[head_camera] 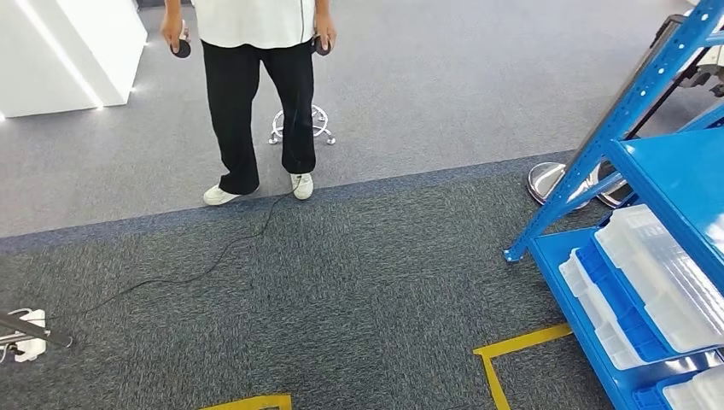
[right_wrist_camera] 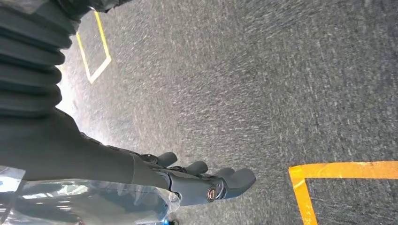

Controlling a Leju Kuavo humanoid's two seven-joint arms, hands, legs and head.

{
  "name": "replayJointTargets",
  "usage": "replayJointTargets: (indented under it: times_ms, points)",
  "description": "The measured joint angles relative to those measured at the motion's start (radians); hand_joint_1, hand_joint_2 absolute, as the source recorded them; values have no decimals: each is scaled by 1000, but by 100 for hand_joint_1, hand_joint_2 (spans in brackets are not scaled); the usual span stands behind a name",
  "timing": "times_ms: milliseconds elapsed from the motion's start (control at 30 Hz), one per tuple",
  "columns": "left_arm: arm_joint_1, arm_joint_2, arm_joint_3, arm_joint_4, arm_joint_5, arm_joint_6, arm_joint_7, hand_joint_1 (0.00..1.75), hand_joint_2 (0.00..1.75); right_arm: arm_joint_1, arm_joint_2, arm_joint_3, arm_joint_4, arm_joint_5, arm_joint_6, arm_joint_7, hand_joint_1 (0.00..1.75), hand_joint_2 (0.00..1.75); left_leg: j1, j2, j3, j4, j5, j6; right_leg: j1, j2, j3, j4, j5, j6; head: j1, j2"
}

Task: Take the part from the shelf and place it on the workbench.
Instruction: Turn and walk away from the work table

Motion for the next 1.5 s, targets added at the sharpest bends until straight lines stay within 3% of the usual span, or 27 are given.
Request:
replayJointTargets:
  times_ms: [67,133,200,267,300,333,367,433,500,567,600,633,667,733,800,833,867,933,1000,1100,1167,1233,1300,1333,1367,1433,1500]
  points:
    - [-4,-1,0,0,0,0,0,0,0,1,0,-1,0,0,0,0,0,175,2,14,8,0,-6,-11,-1,21,0,-4,3,-12,0,0]
    - [-6,-1,0,0,0,0,0,0,0,0,-1,-1,0,0,0,0,0,175,7,-22,-2,36,-35,-21,-6,43,4,-11,9,-26,-2,0]
    - [-4,-1,0,0,0,-1,0,0,0,-2,-1,-1,0,0,0,0,0,175,11,-80,-52,154,-101,-27,-8,66,6,-14,12,-36,-5,0]
    - [0,-1,0,0,0,-2,0,0,0,-3,-1,-1,0,0,0,0,0,175,12,-101,-116,283,-147,-29,-6,95,6,-13,13,-39,-5,0]
    - [2,-1,-1,0,0,-2,1,0,0,-2,-1,-1,0,0,0,0,0,175,12,-104,-132,306,-143,-29,-6,111,7,-12,12,-40,-5,0]
    - [3,-1,-1,0,0,-2,1,0,0,-2,-1,-1,0,0,0,0,0,175,13,-105,-130,290,-118,-28,-6,127,8,-11,12,-39,-5,0]
    - [4,-1,-1,0,0,-2,2,0,0,-2,-1,-1,0,0,0,0,0,175,14,-111,-111,236,-78,-26,-6,142,9,-9,11,-38,-5,0]
    - [3,-1,-2,0,0,-2,2,0,0,-2,0,-1,0,0,0,1,0,175,16,-154,-61,98,-4,-19,-6,169,6,-1,8,-32,-5,0]
    - [2,0,-2,0,0,-2,2,0,0,-3,1,-1,0,0,0,1,0,175,16,-192,-38,29,18,-14,-7,192,-3,8,5,-20,-5,0]
    - [-1,0,-3,0,0,-2,2,0,0,1,1,-2,0,1,0,1,0,175,14,-183,-34,21,18,-6,-10,213,-11,6,8,-5,-4,0]
    - [-2,0,-3,0,0,-2,2,0,0,4,0,-2,0,2,0,2,0,175,15,-171,-31,15,22,1,-10,209,-14,9,6,1,-4,0]
    - [-2,-1,-3,0,0,-3,2,0,0,5,0,-2,0,2,0,2,0,175,17,-158,-28,9,26,8,-9,188,-22,23,-4,5,-3,0]
    - [-2,-1,-4,0,0,-3,1,0,0,4,0,-2,0,2,0,3,0,175,19,-144,-26,2,30,14,-8,159,-38,56,-25,8,-1,0]
    - [1,-1,-4,0,0,-3,1,0,0,0,0,-3,0,2,0,3,0,175,17,-114,-26,-1,31,19,-8,100,-95,175,-89,14,3,0]
    - [4,-1,-4,0,0,-3,2,0,0,-2,0,-3,0,2,0,3,0,175,15,-83,-26,0,28,20,-12,81,-148,280,-124,22,3,0]
    - [4,-1,-5,0,0,-3,2,0,0,-1,0,-3,0,2,0,3,0,175,15,-68,-25,0,26,19,-14,77,-150,285,-114,25,3,0]
    - [3,-1,-5,0,0,-3,2,0,0,0,0,-4,0,2,0,3,0,175,16,-56,-23,1,23,17,-16,70,-128,245,-84,27,3,0]
    - [2,-2,-5,0,0,-4,1,0,0,1,0,-6,0,2,0,3,0,175,14,-35,-17,6,15,8,-15,31,-52,103,-19,25,3,0]
    - [1,-2,-5,0,0,-5,-1,0,0,-3,0,-8,0,2,0,2,0,175,10,-17,-12,10,7,-5,-8,3,-10,18,4,12,2,0]
    - [-5,-4,-5,0,0,-5,-2,0,0,-1,0,-8,0,3,0,2,0,175,10,2,-1,10,-2,-22,-4,25,-9,9,3,-10,0,0]
    - [-7,-5,-5,0,0,-5,-2,0,0,-2,0,-9,0,3,0,2,0,175,14,-31,-11,47,-32,-31,-8,44,-5,3,7,-25,0,0]
    - [-5,-5,-5,0,1,-5,-1,0,0,-5,0,-9,0,4,0,1,0,175,16,-81,-62,159,-97,-35,-9,66,-5,2,10,-37,0,0]
    - [0,-5,-6,0,1,-5,1,0,0,-6,0,-9,0,5,0,1,0,175,16,-99,-120,278,-139,-34,-5,94,-8,4,11,-41,-1,0]
    - [1,-5,-6,0,2,-5,2,0,0,-5,0,-9,0,5,0,0,0,175,16,-102,-131,295,-132,-33,-3,110,-8,6,11,-42,-1,0]
    - [3,-5,-6,0,2,-5,2,0,0,-5,0,-9,0,5,0,0,0,175,16,-106,-125,274,-105,-29,-2,126,-8,7,11,-42,-1,0]
    - [3,-4,-6,0,2,-5,3,0,0,-5,1,-9,0,5,0,0,0,175,16,-134,-76,149,-29,-18,-1,154,-7,10,11,-41,0,0]
    - [2,-3,-6,0,2,-5,3,0,0,-5,3,-10,0,6,0,-1,0,175,14,-173,-36,45,9,-10,-1,178,-11,13,12,-34,0,0]
